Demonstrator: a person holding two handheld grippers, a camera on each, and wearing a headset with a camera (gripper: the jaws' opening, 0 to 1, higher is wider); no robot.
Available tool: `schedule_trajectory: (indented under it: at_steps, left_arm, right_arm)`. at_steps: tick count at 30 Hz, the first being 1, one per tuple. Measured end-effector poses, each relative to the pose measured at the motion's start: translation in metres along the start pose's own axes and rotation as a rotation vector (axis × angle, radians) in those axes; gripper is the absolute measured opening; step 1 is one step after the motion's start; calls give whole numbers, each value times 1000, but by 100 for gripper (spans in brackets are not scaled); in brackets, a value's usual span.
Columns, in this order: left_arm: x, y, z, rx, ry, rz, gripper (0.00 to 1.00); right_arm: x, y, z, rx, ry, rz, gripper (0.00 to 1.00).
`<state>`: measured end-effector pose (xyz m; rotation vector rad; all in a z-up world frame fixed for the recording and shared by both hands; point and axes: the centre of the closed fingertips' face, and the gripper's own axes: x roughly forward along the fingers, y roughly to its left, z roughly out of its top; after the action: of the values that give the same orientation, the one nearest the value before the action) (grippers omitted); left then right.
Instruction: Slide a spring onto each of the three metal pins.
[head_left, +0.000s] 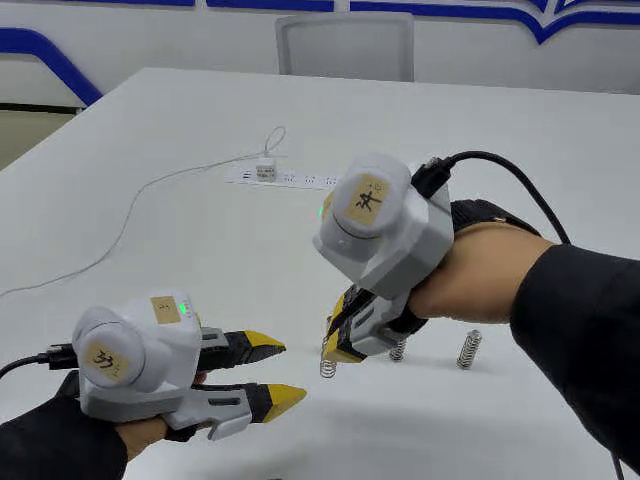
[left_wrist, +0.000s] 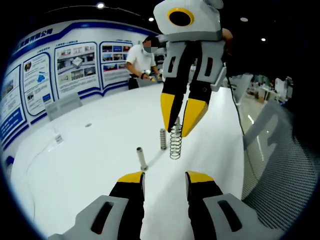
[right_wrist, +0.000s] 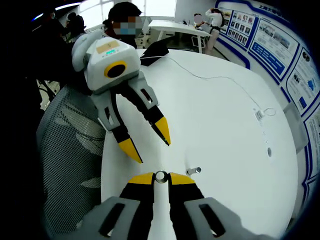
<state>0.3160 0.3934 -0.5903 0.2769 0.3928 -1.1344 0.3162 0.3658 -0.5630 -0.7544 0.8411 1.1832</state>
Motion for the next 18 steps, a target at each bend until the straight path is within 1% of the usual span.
schedule_trajectory:
  at_steps: [4,10,18]
  left_arm:
    - [-6,0,2,-10,-12,9,37]
    - [-10,-1,6,-23,-30,16,40]
    - [-8,-4,3,-45,-38,21,42]
  right_arm:
    - [-4,-10,-2,11,-3,-21,11]
    - [-6,-22,-1,22,-9,-46,11]
    - [-9,-46,3,38,-27,-97,11]
